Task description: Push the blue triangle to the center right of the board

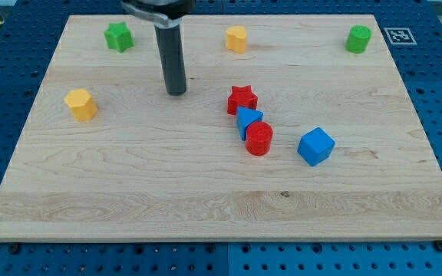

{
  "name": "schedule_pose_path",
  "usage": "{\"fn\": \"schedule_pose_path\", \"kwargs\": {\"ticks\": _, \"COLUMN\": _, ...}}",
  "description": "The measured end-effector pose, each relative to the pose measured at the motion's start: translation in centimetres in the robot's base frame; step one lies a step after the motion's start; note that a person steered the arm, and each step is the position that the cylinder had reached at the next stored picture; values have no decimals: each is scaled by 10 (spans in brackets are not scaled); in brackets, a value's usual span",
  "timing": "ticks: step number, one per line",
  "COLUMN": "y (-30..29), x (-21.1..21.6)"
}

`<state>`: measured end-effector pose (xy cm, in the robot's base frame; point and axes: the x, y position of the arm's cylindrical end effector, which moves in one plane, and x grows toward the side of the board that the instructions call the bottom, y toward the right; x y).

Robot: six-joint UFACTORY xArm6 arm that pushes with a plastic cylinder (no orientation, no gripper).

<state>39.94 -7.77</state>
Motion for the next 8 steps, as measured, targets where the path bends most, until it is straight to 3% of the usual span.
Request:
{"fn": "schedule_pose_path", "kwargs": {"ticks": 2, "y": 18, "x": 66}}
{"fn": "schedule_pose_path", "kwargs": {"ticks": 4, "y": 132, "x": 48}}
{"fn": "schedule_pose_path", "kwargs": {"ticks": 6, "y": 118, "x": 49}}
{"fn": "schedule_pose_path", "kwargs": {"ticks": 8, "y": 119, "x": 88}}
